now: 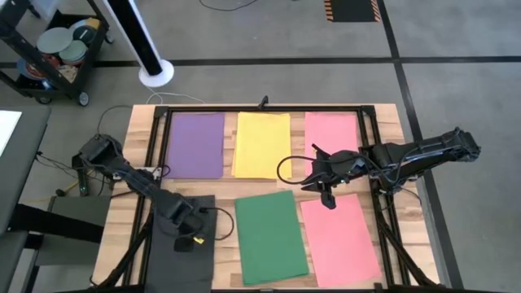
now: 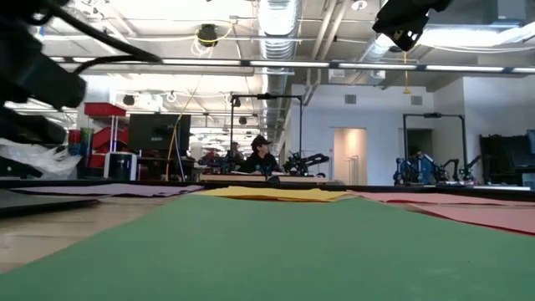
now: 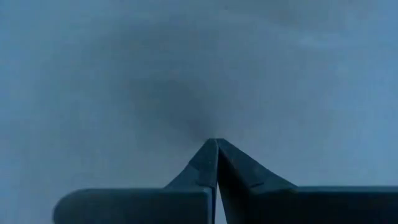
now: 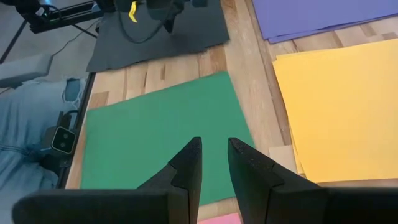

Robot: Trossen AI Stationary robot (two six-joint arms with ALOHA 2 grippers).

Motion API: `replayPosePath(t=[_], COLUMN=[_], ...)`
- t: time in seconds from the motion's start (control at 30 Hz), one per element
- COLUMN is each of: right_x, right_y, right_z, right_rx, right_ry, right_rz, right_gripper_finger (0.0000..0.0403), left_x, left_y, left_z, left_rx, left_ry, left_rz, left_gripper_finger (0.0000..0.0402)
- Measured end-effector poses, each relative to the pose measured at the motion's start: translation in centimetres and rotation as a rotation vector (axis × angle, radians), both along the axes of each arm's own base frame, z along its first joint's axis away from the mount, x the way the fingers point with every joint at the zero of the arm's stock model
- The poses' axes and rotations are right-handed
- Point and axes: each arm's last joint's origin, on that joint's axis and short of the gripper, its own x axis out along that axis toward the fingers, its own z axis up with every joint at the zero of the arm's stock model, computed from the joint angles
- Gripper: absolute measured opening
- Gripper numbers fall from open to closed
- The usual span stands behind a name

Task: Organize paper
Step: Adjust the black paper

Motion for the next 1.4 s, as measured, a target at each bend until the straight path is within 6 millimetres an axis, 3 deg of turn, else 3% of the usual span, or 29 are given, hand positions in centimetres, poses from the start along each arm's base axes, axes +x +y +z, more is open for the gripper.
replayPosePath(t=[0.17, 0.43, 0.8, 1.03, 1.27, 1.4], right_x=[0.0, 0.0, 0.0, 0.0, 0.0, 0.0], right_y=[0.0, 0.0, 0.0, 0.0, 0.0, 0.0], right_z=[0.0, 0.0, 0.0, 0.0, 0.0, 0.0], right_rx=[0.002, 0.001, 0.001, 0.002, 0.001, 0.001], right_ry=[0.001, 0.003, 0.004, 0.003, 0.005, 0.005], right_rz=[-0.002, -0.001, 0.0, 0.0, 0.0, 0.0], right_gripper_finger=[0.0077, 0.0077, 0.0077, 0.0077, 0.0077, 0.0077], left_x=[-0.9, -1.3, -1.3, -1.6, -1.6, -1.0], left_y=[-0.4, 0.8, 1.7, 1.8, 1.8, 1.6], left_z=[-0.8, -1.8, -1.7, -0.4, 1.9, 2.2], left_rx=[0.077, 0.213, 0.287, 0.282, 0.194, 0.16], left_ry=[-0.04, -0.099, -0.062, -0.08, -0.223, -0.283], left_rz=[0.119, 0.216, 0.187, 0.183, 0.226, 0.215], left_gripper_finger=[0.0, 0.0, 0.0, 0.0, 0.0, 0.0])
